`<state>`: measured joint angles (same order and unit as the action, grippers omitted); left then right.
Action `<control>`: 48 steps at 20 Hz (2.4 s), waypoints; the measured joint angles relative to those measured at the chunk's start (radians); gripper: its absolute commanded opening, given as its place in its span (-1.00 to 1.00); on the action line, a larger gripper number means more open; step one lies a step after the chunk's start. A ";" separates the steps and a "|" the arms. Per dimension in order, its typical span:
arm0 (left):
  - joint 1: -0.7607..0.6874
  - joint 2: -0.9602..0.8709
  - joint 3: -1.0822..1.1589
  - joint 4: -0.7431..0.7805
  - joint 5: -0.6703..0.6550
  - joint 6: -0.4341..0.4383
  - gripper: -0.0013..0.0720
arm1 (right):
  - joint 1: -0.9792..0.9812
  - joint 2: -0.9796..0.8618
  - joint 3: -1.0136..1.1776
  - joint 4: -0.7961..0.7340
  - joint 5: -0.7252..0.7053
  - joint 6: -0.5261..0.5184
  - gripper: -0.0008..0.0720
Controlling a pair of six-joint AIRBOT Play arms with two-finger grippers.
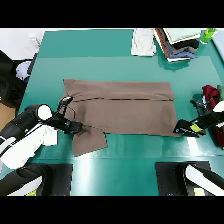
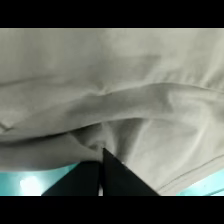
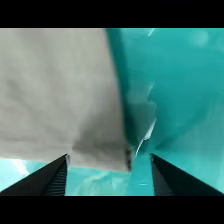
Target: Fold the shirts.
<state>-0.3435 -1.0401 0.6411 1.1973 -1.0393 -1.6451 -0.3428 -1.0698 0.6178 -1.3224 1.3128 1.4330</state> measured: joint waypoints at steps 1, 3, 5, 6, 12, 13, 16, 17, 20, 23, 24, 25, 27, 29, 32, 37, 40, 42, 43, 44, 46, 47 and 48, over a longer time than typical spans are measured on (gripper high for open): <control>0.000 0.000 0.001 -0.001 0.000 0.001 -0.88 | 0.021 0.000 -0.010 0.007 -0.007 0.000 0.17; 0.000 0.000 0.001 -0.001 -0.002 0.003 -0.89 | 0.067 0.002 -0.024 0.014 -0.031 -0.001 -0.50; 0.000 0.000 0.002 0.003 -0.019 0.013 -0.89 | 0.105 0.000 -0.031 0.014 -0.053 -0.002 -0.91; 0.000 0.000 0.005 0.009 -0.036 0.018 -0.89 | 0.119 0.000 -0.032 0.010 -0.056 -0.003 -0.91; 0.000 0.129 0.021 0.087 -0.164 -0.006 -0.89 | 0.155 0.074 -0.041 -0.089 -0.021 -0.003 -0.92; 0.000 0.162 0.022 0.093 -0.196 -0.015 -0.89 | 0.155 0.108 -0.040 -0.110 -0.005 -0.003 -0.92; -0.001 0.256 0.023 0.097 -0.290 -0.038 -0.89 | 0.159 0.217 -0.039 -0.127 0.051 -0.003 -0.92; -0.001 0.278 0.026 0.086 -0.309 -0.043 -0.89 | 0.159 0.249 -0.036 -0.133 0.061 -0.003 -0.92; 0.000 0.310 0.064 0.078 -0.338 -0.047 -0.89 | 0.159 0.301 0.013 -0.140 0.086 -0.003 -0.92; 0.002 0.298 0.149 0.139 -0.298 -0.047 -0.89 | 0.160 0.255 0.115 -0.140 0.089 -0.003 -0.92; 0.002 0.280 0.182 0.170 -0.280 -0.047 -0.89 | 0.161 0.220 0.158 -0.138 0.078 -0.003 -0.92; 0.002 0.257 0.215 0.204 -0.259 -0.047 -0.89 | 0.161 0.182 0.200 -0.137 0.068 -0.003 -0.92; 0.003 0.184 0.283 0.270 -0.211 -0.045 -0.89 | 0.163 0.085 0.297 -0.135 0.047 0.002 -0.92; 0.003 0.088 0.344 0.314 -0.151 -0.027 -0.89 | 0.168 -0.016 0.391 -0.135 0.034 0.004 -0.92; 0.004 -0.077 0.431 0.351 -0.059 -0.009 -0.89 | 0.195 -0.182 0.538 -0.138 0.015 0.007 -0.92; 0.004 -0.296 0.545 0.374 0.077 -0.002 -0.89 | 0.236 -0.417 0.755 -0.137 0.005 0.019 -0.92; 0.004 -0.354 0.573 0.381 0.118 -0.015 -0.88 | 0.240 -0.510 0.851 -0.104 0.011 0.022 -0.91; 0.004 -0.371 0.585 0.385 0.133 -0.022 -0.88 | 0.236 -0.552 0.894 -0.080 0.016 0.023 -0.90; 0.004 -0.377 0.594 0.388 0.137 -0.024 -0.57 | 0.233 -0.565 0.908 -0.069 0.016 0.023 -0.53; 0.004 -0.380 0.605 0.389 0.137 -0.026 0.09 | 0.230 -0.575 0.921 -0.057 0.013 0.024 0.07; 0.005 -0.385 0.640 0.391 0.127 -0.029 0.39 | 0.218 -0.587 0.942 -0.041 0.006 0.022 0.29; 0.005 -0.386 0.664 0.392 0.111 -0.029 0.39 | 0.210 -0.587 0.953 -0.030 0.006 0.018 0.29; 0.004 -0.386 0.687 0.392 0.093 -0.029 0.39 | 0.201 -0.584 0.958 -0.024 0.008 0.013 0.33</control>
<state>-0.3393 -1.4265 1.3281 1.5894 -0.9463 -1.6745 -0.1413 -1.6543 1.5753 -1.3464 1.3209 1.4456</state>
